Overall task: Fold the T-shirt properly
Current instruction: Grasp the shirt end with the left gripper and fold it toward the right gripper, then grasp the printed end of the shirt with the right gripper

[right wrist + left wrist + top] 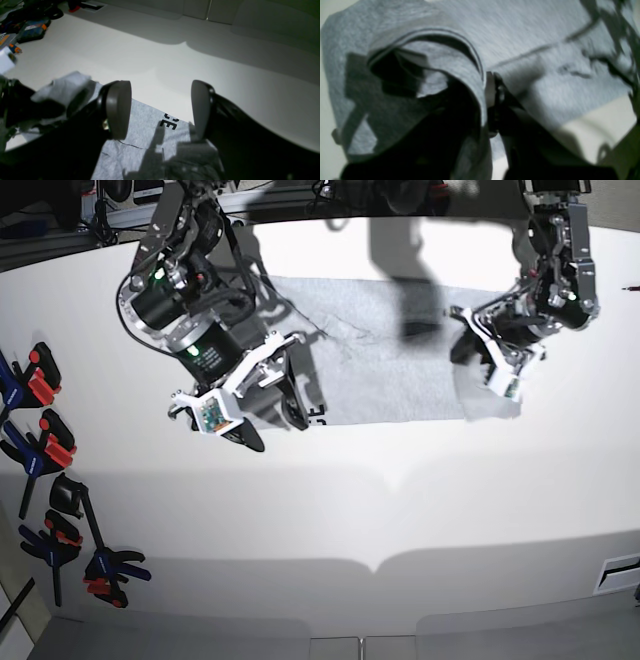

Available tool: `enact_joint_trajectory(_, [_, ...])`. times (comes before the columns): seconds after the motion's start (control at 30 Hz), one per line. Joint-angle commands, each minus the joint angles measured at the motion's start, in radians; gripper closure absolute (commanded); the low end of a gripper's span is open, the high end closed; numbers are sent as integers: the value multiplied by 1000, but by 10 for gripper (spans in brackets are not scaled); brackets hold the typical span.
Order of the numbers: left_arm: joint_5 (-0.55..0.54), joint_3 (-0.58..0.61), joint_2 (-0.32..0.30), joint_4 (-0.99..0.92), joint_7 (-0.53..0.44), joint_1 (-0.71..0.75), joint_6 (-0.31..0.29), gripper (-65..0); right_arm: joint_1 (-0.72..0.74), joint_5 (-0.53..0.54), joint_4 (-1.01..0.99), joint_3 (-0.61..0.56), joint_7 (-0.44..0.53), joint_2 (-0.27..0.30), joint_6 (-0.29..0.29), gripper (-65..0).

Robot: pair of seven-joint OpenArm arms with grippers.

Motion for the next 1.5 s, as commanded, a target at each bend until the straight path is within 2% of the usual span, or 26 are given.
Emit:
enact_joint_trajectory(0.0, [-18, 2, -10, 17, -17, -11, -3, 0, 12, 17, 16, -2, 34, -2, 3, -351])
enact_joint_trajectory(0.13, [-42, 13, -10, 17, -16, -11, -15, 0, 12, 18, 16, -1, 39, -2, 3, -351])
enact_joint_trajectory(0.23, [-115, 13, -9, 17, 1, -11, -38, -4, 12, 18, 16, -2, 45, -2, 3, -351])
enact_joint_trajectory(0.37, [-189, 13, -10, 17, 6, -12, -37, -270, 11, 18, 16, -1, 44, -2, 3, -351])
enact_joint_trajectory(0.43, [-237, 13, -10, 17, 11, -12, -37, -331, 11, 18, 16, -1, 45, -2, 3, -351])
enact_joint_trajectory(0.5, [-299, 13, -10, 17, 51, -17, -41, -332, 11, 18, 16, -2, 45, -2, 3, -351])
enact_joint_trajectory(0.57, [-354, 13, -13, 18, 77, -21, -75, -332, 13, 18, 16, -1, 45, -2, 3, -351])
enact_joint_trajectory(0.63, [-361, 12, -16, 18, 64, -23, -106, -332, 21, 10, 17, -1, 44, -2, 3, -351])
enact_joint_trajectory(0.77, [-354, 12, -34, 18, 44, -46, -105, -332, 55, -32, 17, 13, 29, -2, 1, -351])
enact_joint_trajectory(0.87, [-317, 12, -70, 18, 44, -71, -105, -332, 84, -57, 17, 77, 6, -2, -65, -351])
enact_joint_trajectory(0.97, [-278, 12, -124, 18, 47, -92, -101, -332, 97, -65, 16, 190, -46, 4, -145, -351])
enact_joint_trajectory(1.0, [-279, 12, -144, 18, 47, -97, -101, -332, 97, -65, 13, 232, -69, 12, -154, -351])
enact_joint_trajectory(1.13, [-280, 12, -198, 18, 35, -102, -101, -332, 75, 8, -10, 397, -138, 89, -174, -350])
enact_joint_trajectory(1.27, [-292, 12, -198, 17, 34, -102, -88, -332, 43, 173, -27, 538, -278, 182, -173, -350])
enact_joint_trajectory(1.33, [-307, 12, -195, 18, 24, -102, -58, -332, 20, 222, -55, 581, -295, 210, -173, -350])
enact_joint_trajectory(1.47, [-309, 12, -185, 18, 21, -103, -56, -332, -3, 270, -174, 593, -358, 253, -158, -350])
